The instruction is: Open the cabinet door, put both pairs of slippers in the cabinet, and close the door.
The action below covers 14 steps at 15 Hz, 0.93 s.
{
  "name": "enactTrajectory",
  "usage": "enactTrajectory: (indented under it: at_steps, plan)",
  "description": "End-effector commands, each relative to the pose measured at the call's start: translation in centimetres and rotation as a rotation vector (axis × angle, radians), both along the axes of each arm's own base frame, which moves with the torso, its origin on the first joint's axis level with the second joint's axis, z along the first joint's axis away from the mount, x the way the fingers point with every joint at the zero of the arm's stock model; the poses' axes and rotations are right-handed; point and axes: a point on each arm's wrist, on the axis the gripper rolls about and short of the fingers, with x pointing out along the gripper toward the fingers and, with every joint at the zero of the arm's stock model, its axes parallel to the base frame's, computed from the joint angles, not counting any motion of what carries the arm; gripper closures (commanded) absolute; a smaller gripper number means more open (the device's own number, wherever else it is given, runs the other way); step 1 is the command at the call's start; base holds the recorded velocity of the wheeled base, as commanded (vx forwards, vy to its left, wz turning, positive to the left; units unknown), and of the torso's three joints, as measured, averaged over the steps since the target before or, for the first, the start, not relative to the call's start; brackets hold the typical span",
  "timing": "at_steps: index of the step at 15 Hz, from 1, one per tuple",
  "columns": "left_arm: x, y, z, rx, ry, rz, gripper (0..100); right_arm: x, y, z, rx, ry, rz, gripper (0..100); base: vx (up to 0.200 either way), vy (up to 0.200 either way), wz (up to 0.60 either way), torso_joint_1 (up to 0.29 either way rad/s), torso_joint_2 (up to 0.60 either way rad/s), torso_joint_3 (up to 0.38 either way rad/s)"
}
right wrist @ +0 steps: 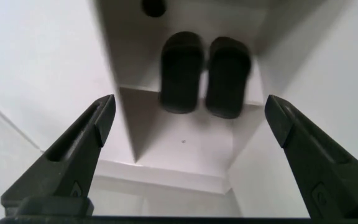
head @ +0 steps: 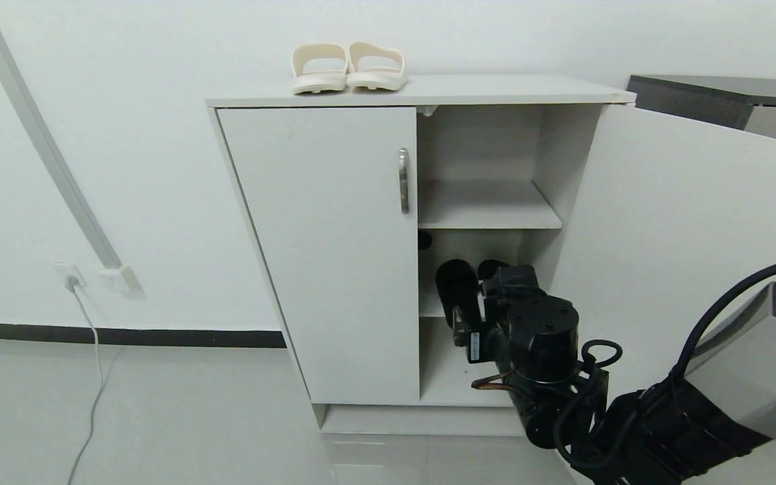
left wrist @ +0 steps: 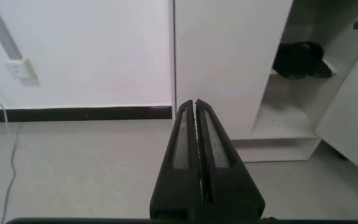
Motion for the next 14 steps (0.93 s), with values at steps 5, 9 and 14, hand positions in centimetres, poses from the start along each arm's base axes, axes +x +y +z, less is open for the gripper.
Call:
enactTrajectory:
  at_steps: [5, 9, 14]
  plan:
    - [0.01, 0.0, -0.01, -0.002, 0.002, 0.0, 100, 0.02, 0.02, -0.12, 0.0, -0.002, 0.0, 0, 0.0, 0.2, 0.0, 0.001, 0.0, 0.002]
    - [0.01, 0.0, -0.01, -0.002, 0.002, 0.0, 100, -0.09, -0.09, -0.27, -0.002, -0.001, 0.0, 0, 0.0, 0.2, 0.0, 0.002, 0.0, 0.0]
    - [0.01, 0.0, -0.01, 0.0, 0.002, 0.002, 100, 0.24, -0.61, -0.15, 0.015, -0.02, -0.006, 0, 0.0, 0.08, 0.0, 0.0, 0.0, 0.0]
